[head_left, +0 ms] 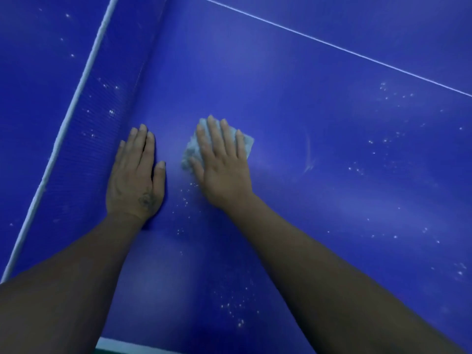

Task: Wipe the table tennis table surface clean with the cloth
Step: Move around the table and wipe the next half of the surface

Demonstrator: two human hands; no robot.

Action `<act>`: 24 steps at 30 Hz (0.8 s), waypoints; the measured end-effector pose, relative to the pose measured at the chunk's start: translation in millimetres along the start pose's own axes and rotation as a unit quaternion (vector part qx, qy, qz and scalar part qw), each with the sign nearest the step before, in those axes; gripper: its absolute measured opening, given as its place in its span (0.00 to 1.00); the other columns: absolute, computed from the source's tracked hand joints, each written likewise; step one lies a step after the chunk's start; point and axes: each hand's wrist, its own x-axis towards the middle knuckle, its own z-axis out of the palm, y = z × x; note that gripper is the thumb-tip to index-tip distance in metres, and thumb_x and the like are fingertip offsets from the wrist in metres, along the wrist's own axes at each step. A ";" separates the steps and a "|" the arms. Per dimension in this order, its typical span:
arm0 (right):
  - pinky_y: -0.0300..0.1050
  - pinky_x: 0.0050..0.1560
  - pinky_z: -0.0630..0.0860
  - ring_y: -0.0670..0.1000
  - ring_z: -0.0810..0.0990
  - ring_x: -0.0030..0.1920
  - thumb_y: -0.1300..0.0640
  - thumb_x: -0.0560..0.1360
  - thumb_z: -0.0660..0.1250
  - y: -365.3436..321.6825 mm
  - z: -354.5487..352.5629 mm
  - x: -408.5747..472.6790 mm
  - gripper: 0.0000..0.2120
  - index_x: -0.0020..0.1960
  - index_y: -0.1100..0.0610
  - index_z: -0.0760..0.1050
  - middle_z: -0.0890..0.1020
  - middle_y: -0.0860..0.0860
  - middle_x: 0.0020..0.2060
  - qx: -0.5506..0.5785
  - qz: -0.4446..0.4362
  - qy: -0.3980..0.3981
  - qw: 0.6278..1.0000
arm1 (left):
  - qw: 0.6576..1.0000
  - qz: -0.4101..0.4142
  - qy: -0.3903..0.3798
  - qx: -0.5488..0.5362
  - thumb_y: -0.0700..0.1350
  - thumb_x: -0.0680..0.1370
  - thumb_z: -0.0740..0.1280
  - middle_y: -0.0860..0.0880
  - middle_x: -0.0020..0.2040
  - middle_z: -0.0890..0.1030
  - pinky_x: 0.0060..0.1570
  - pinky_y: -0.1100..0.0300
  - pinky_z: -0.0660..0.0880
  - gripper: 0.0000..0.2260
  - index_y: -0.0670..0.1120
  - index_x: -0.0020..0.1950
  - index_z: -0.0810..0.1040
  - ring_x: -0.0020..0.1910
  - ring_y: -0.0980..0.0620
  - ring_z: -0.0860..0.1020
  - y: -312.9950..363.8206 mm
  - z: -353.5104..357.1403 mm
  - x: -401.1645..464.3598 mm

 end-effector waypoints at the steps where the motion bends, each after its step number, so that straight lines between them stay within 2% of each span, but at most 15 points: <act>1: 0.66 0.82 0.53 0.62 0.55 0.85 0.44 0.87 0.55 2.1 -1.8 -8.7 0.31 0.85 0.59 0.61 0.60 0.58 0.85 -0.003 -0.021 -0.006 1.000 | 1.000 0.004 -0.012 0.012 0.50 0.88 0.51 0.43 0.87 0.55 0.84 0.43 0.50 0.28 0.38 0.85 0.57 0.86 0.45 0.51 -1.0 -2.1 -7.5; 5: 0.66 0.81 0.61 0.64 0.64 0.82 0.44 0.86 0.58 37.7 -7.3 14.5 0.31 0.81 0.64 0.67 0.67 0.62 0.81 -0.020 -0.095 0.017 0.995 | 1.000 -0.002 -0.023 0.018 0.50 0.87 0.50 0.44 0.87 0.55 0.84 0.40 0.51 0.28 0.39 0.86 0.57 0.86 0.44 0.51 -1.7 -7.5 -45.6; 8: 0.66 0.80 0.63 0.66 0.68 0.80 0.45 0.86 0.58 88.2 -11.2 60.9 0.30 0.79 0.66 0.70 0.71 0.64 0.78 -0.038 -0.101 0.040 0.993 | 1.000 -0.015 -0.022 -0.009 0.49 0.86 0.52 0.44 0.86 0.57 0.84 0.41 0.51 0.28 0.39 0.85 0.60 0.86 0.44 0.52 -2.1 -6.9 -45.5; 11: 0.64 0.81 0.61 0.65 0.68 0.80 0.44 0.87 0.58 150.6 -24.6 82.2 0.29 0.79 0.64 0.70 0.71 0.62 0.79 -0.033 -0.047 0.049 0.997 | 0.999 -0.018 -0.029 -0.010 0.49 0.86 0.53 0.44 0.86 0.57 0.84 0.40 0.51 0.28 0.39 0.85 0.60 0.86 0.45 0.51 -3.3 -6.0 -44.9; 15: 0.58 0.84 0.52 0.61 0.60 0.84 0.42 0.88 0.57 197.5 -51.6 49.4 0.29 0.82 0.59 0.66 0.65 0.58 0.83 -0.010 0.070 0.032 0.997 | 0.999 -0.022 -0.032 -0.010 0.49 0.86 0.53 0.44 0.86 0.57 0.83 0.39 0.52 0.28 0.38 0.85 0.60 0.86 0.45 0.52 -2.6 -6.4 -46.1; 18: 0.57 0.85 0.48 0.57 0.53 0.86 0.43 0.89 0.54 183.8 -61.6 -2.8 0.29 0.86 0.55 0.58 0.58 0.54 0.86 -0.004 0.170 0.033 0.985 | 0.999 -0.022 -0.029 -0.012 0.49 0.86 0.53 0.43 0.86 0.57 0.83 0.38 0.53 0.28 0.38 0.84 0.60 0.86 0.44 0.53 -2.3 -6.1 -45.3; 21: 0.61 0.85 0.49 0.55 0.49 0.87 0.47 0.90 0.51 138.7 -58.2 -55.0 0.28 0.87 0.55 0.52 0.53 0.53 0.87 -0.032 0.219 0.023 0.975 | 0.999 -0.020 -0.033 -0.008 0.49 0.87 0.53 0.44 0.86 0.57 0.83 0.37 0.54 0.27 0.39 0.85 0.60 0.86 0.44 0.52 -2.4 -7.0 -45.1; 24: 0.57 0.85 0.49 0.54 0.52 0.86 0.45 0.88 0.51 106.7 -62.0 -81.2 0.29 0.86 0.54 0.56 0.56 0.52 0.86 -0.043 0.243 -0.009 0.969 | 0.999 -0.023 -0.035 -0.010 0.49 0.87 0.53 0.44 0.86 0.57 0.83 0.38 0.54 0.27 0.39 0.85 0.59 0.86 0.44 0.52 -2.9 -7.1 -46.1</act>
